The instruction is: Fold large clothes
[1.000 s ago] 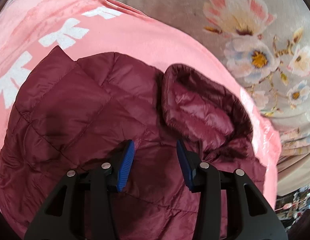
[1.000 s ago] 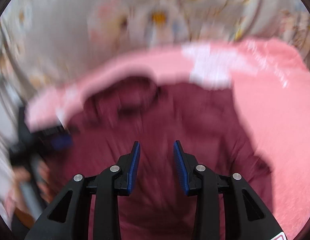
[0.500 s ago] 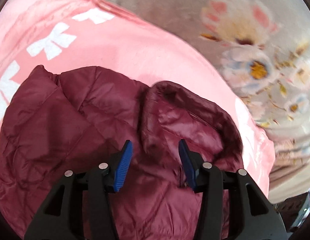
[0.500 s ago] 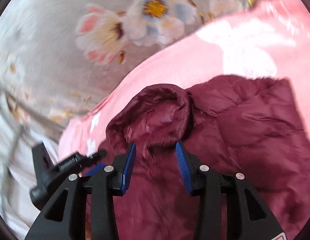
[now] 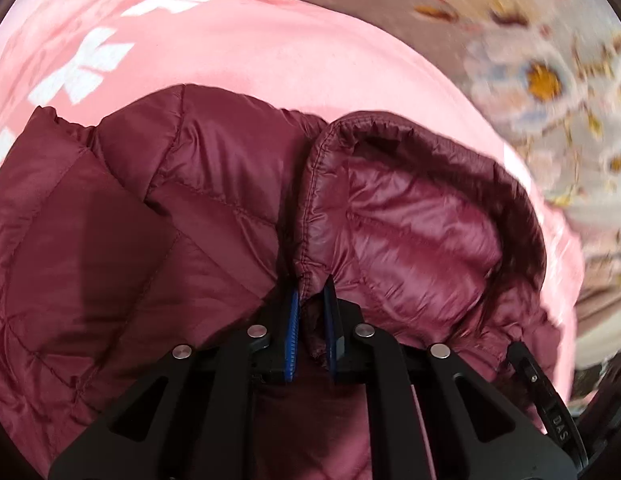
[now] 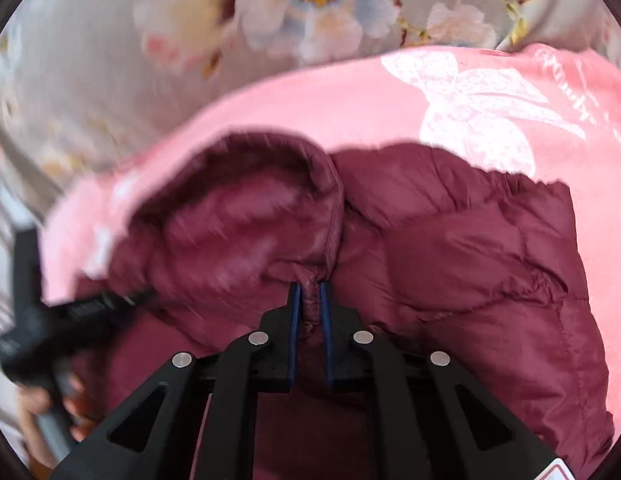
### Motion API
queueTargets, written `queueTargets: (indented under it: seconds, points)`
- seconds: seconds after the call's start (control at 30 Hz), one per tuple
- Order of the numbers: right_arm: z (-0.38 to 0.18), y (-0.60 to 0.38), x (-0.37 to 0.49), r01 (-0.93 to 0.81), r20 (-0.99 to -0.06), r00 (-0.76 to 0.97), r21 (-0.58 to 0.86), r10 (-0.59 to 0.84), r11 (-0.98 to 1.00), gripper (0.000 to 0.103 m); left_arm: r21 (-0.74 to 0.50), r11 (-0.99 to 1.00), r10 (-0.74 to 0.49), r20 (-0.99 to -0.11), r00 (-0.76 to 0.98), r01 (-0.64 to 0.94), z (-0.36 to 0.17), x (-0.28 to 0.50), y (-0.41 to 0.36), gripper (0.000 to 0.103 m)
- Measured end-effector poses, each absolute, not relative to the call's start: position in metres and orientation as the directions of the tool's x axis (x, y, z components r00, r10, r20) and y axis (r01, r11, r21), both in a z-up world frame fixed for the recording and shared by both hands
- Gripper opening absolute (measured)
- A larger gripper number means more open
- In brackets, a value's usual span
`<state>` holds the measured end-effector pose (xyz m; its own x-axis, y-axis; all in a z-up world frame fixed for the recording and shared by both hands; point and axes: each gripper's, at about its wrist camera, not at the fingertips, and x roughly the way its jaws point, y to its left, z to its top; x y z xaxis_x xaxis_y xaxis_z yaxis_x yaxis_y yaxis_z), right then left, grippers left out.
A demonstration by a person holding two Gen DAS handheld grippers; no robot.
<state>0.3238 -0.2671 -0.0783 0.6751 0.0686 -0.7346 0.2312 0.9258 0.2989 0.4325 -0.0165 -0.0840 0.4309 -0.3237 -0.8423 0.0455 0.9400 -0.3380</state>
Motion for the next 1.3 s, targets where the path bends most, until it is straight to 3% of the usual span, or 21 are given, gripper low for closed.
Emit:
queueTargets:
  seconds: [0.13, 0.23, 0.33, 0.43, 0.53, 0.7, 0.9, 0.97, 1.07, 1.3]
  points:
    - [-0.088, -0.242, 0.324, 0.201, -0.741, 0.667, 0.073, -0.082, 0.977, 0.007, -0.224, 0.969, -0.244, -0.834, 0.495, 0.102, -0.086, 0.424, -0.032, 0.011]
    - [-0.089, -0.240, 0.323, 0.202, -0.736, 0.670, 0.050, -0.100, 0.978, 0.007, -0.117, 0.982, -0.179, -0.806, 0.564, 0.145, -0.090, 0.414, -0.044, 0.011]
    - [-0.087, -0.252, 0.321, 0.192, -0.736, 0.676, 0.125, -0.039, 0.974, 0.008, -0.083, 0.986, -0.154, -0.796, 0.585, 0.147, -0.090, 0.413, -0.049, 0.012]
    - [-0.071, -0.267, 0.309, 0.195, -0.716, 0.697, 0.248, 0.044, 0.949, 0.009, -0.164, 0.977, -0.212, -0.793, 0.572, 0.136, -0.080, 0.413, -0.036, 0.013]
    - [-0.043, -0.284, 0.296, 0.218, -0.637, 0.768, 0.357, 0.066, 0.908, 0.018, -0.255, 0.960, -0.271, -0.749, 0.604, 0.114, -0.054, 0.408, -0.011, 0.014]
    - [-0.008, -0.305, 0.338, 0.225, -0.538, 0.833, 0.545, 0.130, 0.808, 0.018, -0.285, 0.956, -0.256, -0.697, 0.669, 0.069, -0.012, 0.438, -0.014, 0.013]
    - [-0.023, -0.314, 0.393, 0.291, -0.575, 0.805, 0.594, 0.143, 0.750, 0.027, -0.341, 0.940, -0.253, -0.722, 0.644, -0.013, -0.011, 0.491, -0.023, 0.015]
    - [-0.035, -0.307, 0.407, 0.297, -0.616, 0.775, 0.552, 0.140, 0.779, 0.026, -0.356, 0.933, -0.251, -0.740, 0.624, -0.047, -0.019, 0.505, -0.023, 0.026]
    - [-0.053, -0.289, 0.415, 0.228, -0.670, 0.719, 0.481, 0.187, 0.846, 0.017, -0.362, 0.928, -0.247, -0.775, 0.582, -0.088, -0.038, 0.518, -0.018, 0.025]
    - [-0.078, -0.270, 0.394, 0.196, -0.763, 0.646, 0.193, 0.021, 0.962, 0.001, -0.169, 0.985, -0.155, -0.843, 0.515, 0.020, -0.076, 0.505, -0.029, 0.022]
